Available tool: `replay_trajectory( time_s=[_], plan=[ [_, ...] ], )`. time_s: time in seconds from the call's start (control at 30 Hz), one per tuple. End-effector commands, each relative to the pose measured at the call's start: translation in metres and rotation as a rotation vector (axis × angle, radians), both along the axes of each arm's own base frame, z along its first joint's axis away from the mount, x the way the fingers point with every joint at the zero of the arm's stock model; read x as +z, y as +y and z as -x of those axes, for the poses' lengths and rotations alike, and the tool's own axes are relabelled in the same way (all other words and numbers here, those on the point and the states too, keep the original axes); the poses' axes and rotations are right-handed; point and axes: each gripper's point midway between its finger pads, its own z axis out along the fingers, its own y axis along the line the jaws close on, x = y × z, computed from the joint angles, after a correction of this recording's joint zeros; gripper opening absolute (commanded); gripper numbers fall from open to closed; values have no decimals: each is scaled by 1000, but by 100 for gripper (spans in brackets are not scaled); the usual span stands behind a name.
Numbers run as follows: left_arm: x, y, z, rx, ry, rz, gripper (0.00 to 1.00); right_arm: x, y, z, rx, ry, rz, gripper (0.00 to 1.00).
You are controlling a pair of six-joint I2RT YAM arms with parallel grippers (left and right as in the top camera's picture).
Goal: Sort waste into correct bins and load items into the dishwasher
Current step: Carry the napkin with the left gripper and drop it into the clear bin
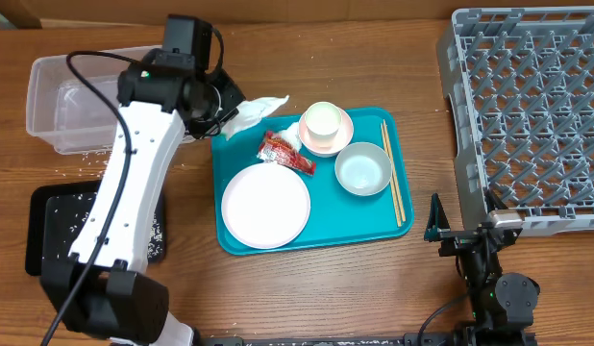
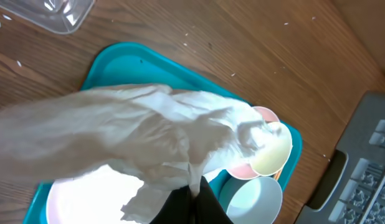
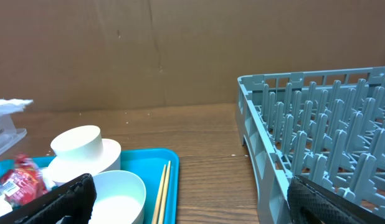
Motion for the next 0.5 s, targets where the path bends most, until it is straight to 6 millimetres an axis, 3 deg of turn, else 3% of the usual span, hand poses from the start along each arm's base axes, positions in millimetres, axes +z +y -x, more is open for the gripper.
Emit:
replay_trajectory(
  time_s=[0.0,0.23,0.37,0.47],
  plan=[
    [9,9,-2,6,-32,-26,4,-2,-1,0,-5,-1,-1,100],
    [36,35,-27,80,-177,-28,4,-2,0,0,-5,-1,-1,100],
    [56,70,-42,164,-270,-34,4,-2,-1,0,-5,-1,-1,100],
    [59,111,-45,269,-292,-105,4,-2,-1,0,-5,-1,-1,100]
  ],
)
